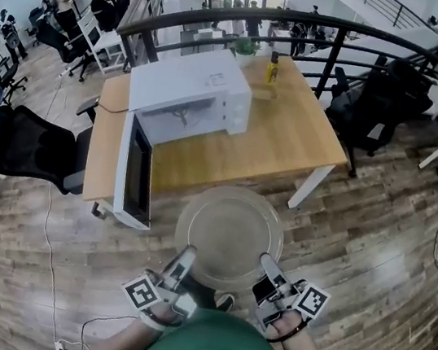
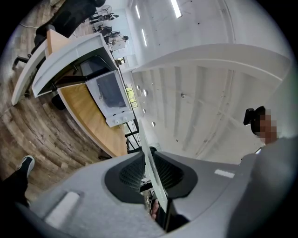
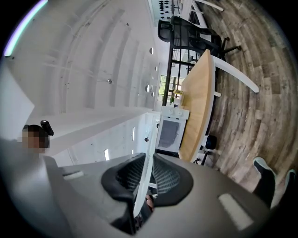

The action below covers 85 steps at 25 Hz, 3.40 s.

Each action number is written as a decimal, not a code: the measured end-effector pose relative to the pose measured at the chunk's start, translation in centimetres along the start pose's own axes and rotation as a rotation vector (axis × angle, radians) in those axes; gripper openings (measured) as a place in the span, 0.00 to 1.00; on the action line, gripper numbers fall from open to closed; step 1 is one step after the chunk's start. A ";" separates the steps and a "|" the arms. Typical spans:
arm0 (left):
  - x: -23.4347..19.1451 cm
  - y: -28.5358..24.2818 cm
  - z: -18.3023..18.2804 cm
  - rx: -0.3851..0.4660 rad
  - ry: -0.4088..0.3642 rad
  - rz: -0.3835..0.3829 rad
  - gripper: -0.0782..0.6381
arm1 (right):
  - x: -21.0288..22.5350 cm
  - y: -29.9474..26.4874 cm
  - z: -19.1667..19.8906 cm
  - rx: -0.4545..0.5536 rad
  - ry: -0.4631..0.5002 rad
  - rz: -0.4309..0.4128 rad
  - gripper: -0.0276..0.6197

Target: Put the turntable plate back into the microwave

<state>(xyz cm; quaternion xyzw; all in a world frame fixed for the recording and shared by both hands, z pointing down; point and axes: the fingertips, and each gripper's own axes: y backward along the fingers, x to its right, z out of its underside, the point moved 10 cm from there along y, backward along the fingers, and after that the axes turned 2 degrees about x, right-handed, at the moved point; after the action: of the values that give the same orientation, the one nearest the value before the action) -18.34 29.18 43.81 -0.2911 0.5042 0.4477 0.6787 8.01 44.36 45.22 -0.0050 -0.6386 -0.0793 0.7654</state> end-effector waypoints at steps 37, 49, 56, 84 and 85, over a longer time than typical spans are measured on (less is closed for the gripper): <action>-12.0 -18.0 -18.0 0.133 0.113 -0.035 0.20 | 7.1 -29.0 -12.4 -0.161 0.032 0.079 0.12; -14.6 -18.7 -18.1 0.296 0.082 -0.145 0.20 | 12.6 -35.3 -14.6 -0.374 -0.041 0.038 0.12; -15.2 -20.3 -17.1 0.398 0.057 -0.180 0.20 | 14.4 -38.7 -17.1 -0.516 -0.054 0.002 0.12; -24.1 -22.3 -20.4 0.479 0.041 -0.308 0.21 | 22.3 -47.2 -16.5 -0.600 -0.005 0.036 0.13; -24.4 -22.3 -20.5 0.480 0.045 -0.307 0.21 | 22.5 -47.5 -16.3 -0.601 -0.003 0.036 0.13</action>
<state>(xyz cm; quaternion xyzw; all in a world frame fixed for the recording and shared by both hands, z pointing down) -9.16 -5.45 59.03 -0.2049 0.5607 0.2011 0.7766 21.76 -6.88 59.81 -0.2428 -0.5875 -0.2509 0.7301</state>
